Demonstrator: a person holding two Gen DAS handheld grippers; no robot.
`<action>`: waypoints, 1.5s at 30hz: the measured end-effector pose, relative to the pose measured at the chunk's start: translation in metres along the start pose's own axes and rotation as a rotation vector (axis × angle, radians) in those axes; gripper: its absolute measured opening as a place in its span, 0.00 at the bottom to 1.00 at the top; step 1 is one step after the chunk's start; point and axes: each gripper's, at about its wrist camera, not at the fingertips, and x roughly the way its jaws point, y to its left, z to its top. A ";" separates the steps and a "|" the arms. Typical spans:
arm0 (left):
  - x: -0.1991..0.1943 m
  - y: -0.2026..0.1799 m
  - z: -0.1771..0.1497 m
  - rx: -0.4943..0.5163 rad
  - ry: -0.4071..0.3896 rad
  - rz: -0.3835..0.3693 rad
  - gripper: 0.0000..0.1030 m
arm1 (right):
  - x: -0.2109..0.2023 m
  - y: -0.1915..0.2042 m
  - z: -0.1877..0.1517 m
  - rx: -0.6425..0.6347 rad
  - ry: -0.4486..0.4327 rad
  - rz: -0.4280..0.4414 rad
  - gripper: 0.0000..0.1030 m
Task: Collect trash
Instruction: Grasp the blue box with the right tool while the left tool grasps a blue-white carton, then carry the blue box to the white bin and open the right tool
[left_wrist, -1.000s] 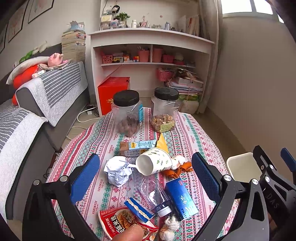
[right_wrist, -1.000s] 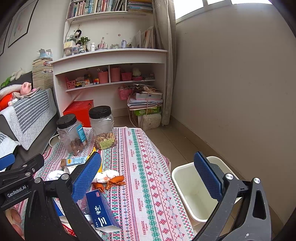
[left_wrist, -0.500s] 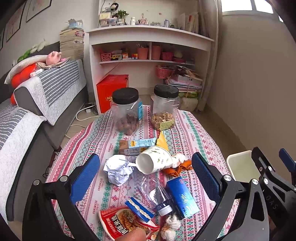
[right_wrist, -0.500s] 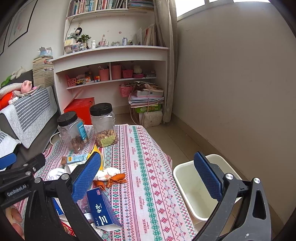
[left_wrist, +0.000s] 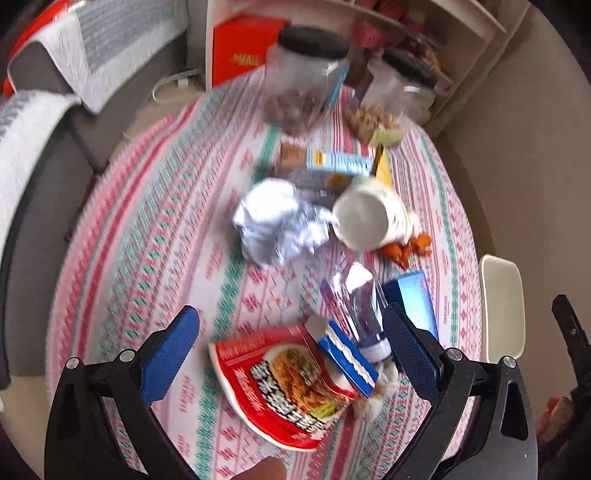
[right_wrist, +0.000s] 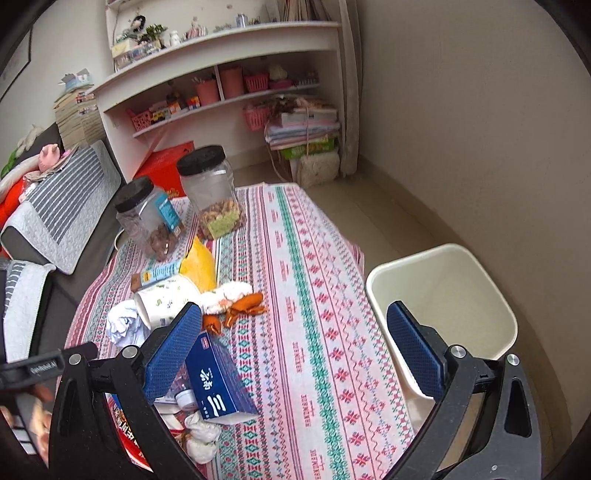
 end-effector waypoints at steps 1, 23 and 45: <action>0.007 -0.005 -0.004 0.004 0.027 -0.008 0.94 | 0.003 0.000 0.000 -0.009 0.016 -0.003 0.93; 0.008 -0.007 -0.003 0.060 0.052 -0.106 0.15 | 0.081 0.059 -0.033 -0.230 0.306 0.070 0.93; -0.032 0.015 0.006 0.120 -0.138 -0.073 0.15 | 0.103 0.092 -0.029 -0.239 0.419 0.227 0.38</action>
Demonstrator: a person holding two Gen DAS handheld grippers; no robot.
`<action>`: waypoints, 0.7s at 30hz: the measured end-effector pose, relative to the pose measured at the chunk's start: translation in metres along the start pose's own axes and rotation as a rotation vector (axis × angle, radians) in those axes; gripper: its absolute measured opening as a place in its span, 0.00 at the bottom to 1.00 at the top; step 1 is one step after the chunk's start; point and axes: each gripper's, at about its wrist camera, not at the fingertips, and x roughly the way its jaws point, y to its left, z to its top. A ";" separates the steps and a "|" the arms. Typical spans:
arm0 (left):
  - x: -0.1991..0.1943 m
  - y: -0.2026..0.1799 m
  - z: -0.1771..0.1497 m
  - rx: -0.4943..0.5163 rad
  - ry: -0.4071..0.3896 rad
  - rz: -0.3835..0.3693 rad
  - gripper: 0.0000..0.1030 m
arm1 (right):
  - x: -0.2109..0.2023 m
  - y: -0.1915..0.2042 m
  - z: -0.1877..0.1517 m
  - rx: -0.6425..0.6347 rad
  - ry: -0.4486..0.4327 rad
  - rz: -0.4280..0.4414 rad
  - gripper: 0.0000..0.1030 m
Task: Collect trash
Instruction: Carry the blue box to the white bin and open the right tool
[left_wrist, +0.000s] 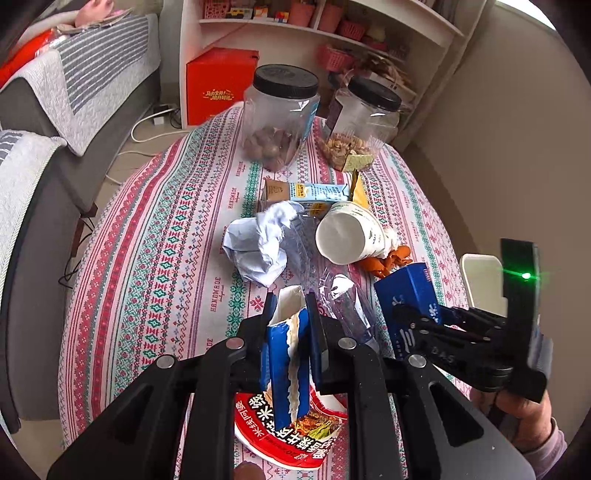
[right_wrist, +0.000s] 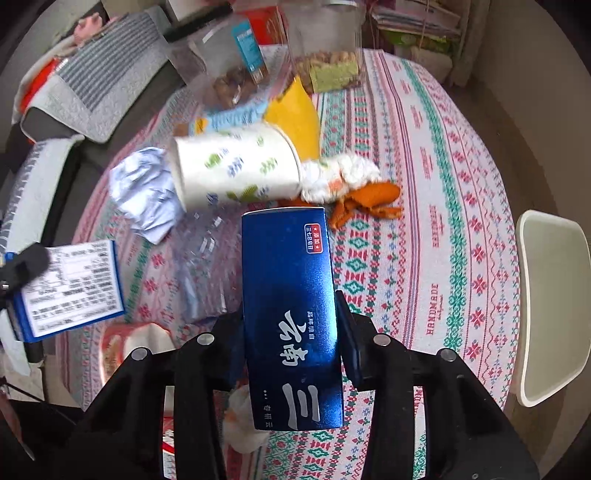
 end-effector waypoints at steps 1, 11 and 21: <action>0.000 -0.002 0.001 0.003 -0.008 0.001 0.15 | -0.006 -0.001 0.000 0.000 -0.015 -0.003 0.38; -0.007 -0.012 0.000 0.011 -0.088 0.001 0.15 | -0.053 -0.023 0.009 0.026 -0.207 -0.068 0.38; -0.013 -0.037 0.002 0.039 -0.146 -0.002 0.15 | -0.098 -0.072 0.010 0.079 -0.376 -0.253 0.39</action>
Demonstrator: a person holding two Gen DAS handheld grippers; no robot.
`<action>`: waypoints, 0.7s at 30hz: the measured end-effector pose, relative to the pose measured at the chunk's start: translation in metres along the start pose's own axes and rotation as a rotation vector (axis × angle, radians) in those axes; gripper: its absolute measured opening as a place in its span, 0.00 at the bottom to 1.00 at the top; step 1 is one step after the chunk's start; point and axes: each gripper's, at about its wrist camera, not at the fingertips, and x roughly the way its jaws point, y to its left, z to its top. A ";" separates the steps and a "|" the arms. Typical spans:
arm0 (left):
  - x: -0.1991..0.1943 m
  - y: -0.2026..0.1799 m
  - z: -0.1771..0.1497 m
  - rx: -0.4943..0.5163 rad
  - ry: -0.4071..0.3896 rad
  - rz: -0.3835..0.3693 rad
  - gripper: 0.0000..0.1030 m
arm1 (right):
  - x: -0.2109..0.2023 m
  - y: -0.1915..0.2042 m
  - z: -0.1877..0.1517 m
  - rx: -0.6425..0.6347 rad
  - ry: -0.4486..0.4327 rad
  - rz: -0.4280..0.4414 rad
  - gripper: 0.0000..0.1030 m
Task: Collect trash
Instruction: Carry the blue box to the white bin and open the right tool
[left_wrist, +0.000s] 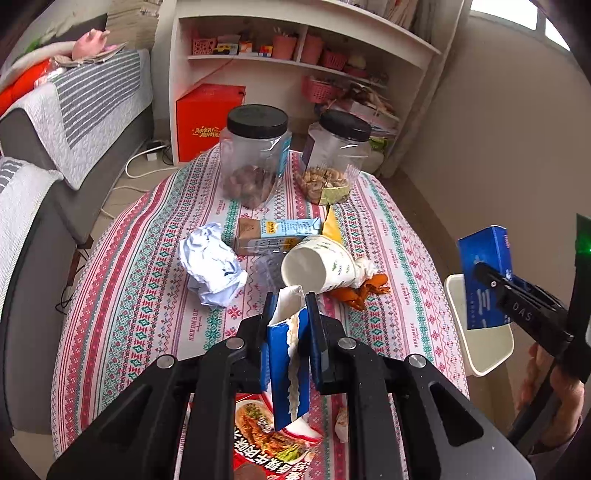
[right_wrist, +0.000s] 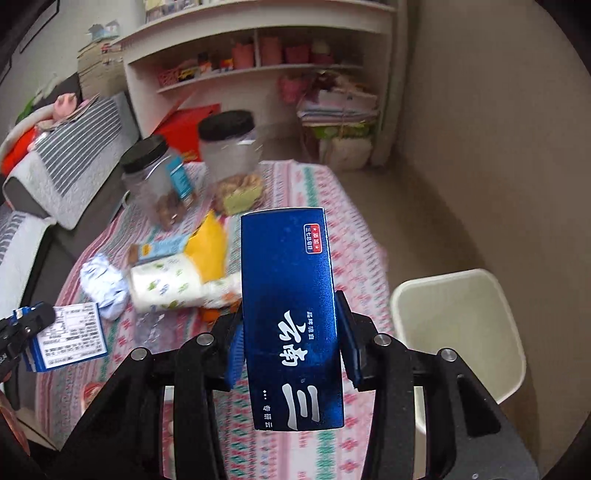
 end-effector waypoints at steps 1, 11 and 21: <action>-0.001 -0.006 0.003 0.002 -0.006 -0.002 0.15 | -0.002 -0.008 0.002 0.007 -0.012 -0.017 0.39; -0.005 -0.091 0.025 0.097 -0.032 -0.071 0.15 | -0.004 -0.114 0.008 0.218 -0.014 -0.149 0.39; 0.018 -0.193 0.026 0.171 0.010 -0.195 0.15 | -0.033 -0.192 -0.008 0.426 -0.065 -0.271 0.75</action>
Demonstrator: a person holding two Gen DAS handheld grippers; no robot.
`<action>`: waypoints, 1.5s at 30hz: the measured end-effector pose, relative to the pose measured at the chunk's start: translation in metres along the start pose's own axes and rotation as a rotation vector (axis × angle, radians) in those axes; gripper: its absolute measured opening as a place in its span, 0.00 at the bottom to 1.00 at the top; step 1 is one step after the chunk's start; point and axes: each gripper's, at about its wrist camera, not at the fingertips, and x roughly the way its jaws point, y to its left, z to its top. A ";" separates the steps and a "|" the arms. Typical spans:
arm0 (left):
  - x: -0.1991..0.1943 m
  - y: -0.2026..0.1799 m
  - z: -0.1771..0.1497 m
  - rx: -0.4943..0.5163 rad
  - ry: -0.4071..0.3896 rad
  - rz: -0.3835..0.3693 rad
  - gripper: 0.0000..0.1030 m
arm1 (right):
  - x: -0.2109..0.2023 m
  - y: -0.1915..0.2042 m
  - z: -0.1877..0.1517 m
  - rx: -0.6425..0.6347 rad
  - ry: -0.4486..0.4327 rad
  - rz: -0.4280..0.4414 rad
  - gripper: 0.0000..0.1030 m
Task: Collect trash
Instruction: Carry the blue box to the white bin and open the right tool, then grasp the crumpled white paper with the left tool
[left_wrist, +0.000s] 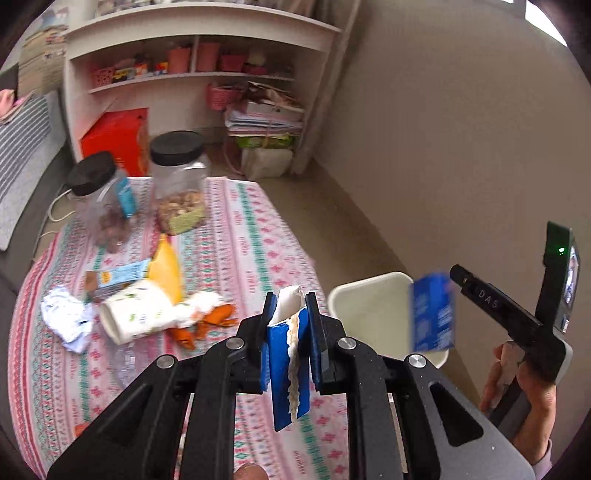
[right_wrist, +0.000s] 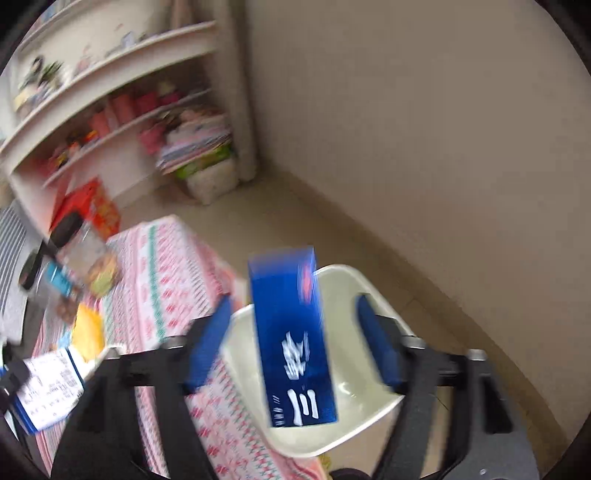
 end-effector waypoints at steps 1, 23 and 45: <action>0.005 -0.010 0.001 0.008 0.006 -0.012 0.15 | -0.001 -0.007 0.002 0.022 -0.008 -0.004 0.76; 0.095 -0.137 -0.012 0.100 0.158 -0.156 0.47 | -0.038 -0.097 0.018 0.311 -0.182 -0.074 0.87; -0.004 -0.028 -0.019 0.127 -0.126 0.244 0.88 | -0.058 0.028 -0.005 -0.016 -0.235 0.019 0.93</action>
